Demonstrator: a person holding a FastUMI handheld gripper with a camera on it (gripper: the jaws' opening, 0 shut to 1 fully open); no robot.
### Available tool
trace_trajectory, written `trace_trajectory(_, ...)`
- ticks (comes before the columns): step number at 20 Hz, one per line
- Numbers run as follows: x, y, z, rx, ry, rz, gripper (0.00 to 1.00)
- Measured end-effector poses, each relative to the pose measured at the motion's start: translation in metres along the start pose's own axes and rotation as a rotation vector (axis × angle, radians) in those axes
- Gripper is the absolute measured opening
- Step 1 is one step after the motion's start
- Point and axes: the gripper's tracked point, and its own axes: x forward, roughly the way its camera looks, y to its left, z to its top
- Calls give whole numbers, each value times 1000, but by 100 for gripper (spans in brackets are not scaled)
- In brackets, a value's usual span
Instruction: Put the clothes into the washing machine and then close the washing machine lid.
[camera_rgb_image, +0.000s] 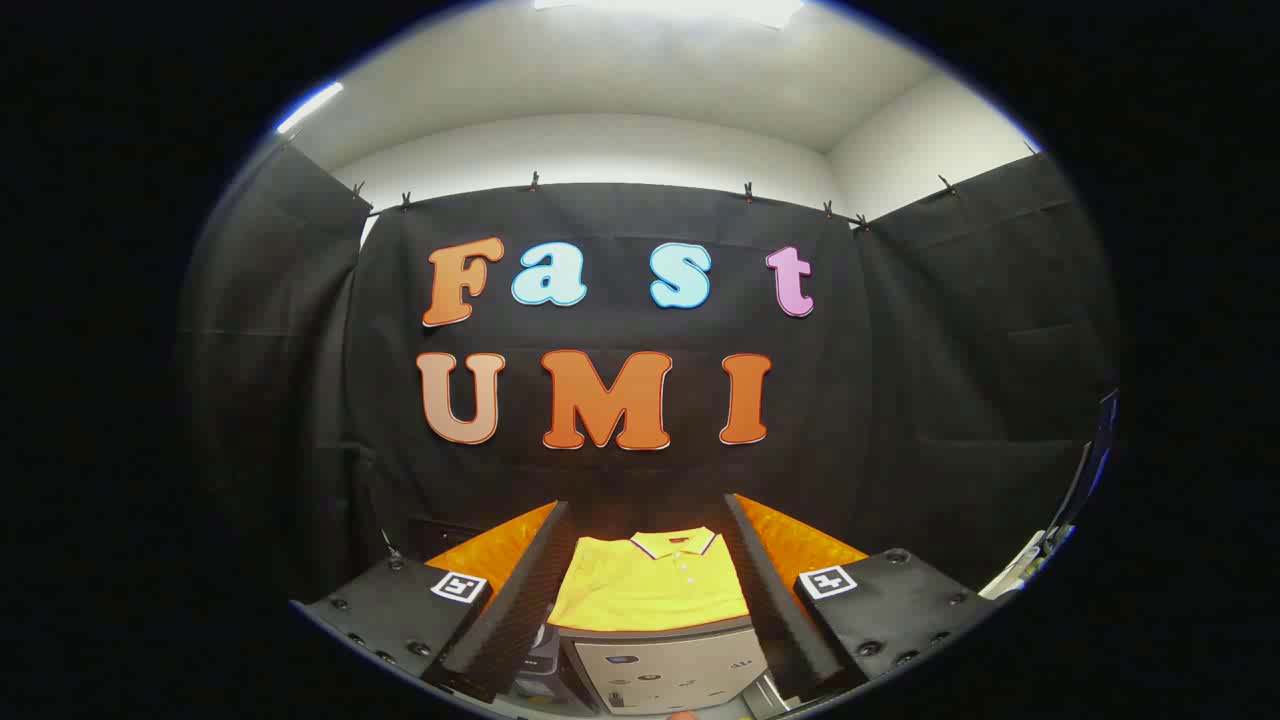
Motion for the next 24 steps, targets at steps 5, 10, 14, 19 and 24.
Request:
trace_trajectory(5, 0, 1, -1, 0, 1, 1, 98)
trace_trajectory(10, 3, 2, -4, 1, 7, 4, 98)
trace_trajectory(14, 4, 3, -4, 1, 9, 4, 98)
trace_trajectory(19, 6, 3, -2, -7, 9, 0, 98)
trace_trajectory(24, 13, 2, -5, -11, 17, -2, 98)
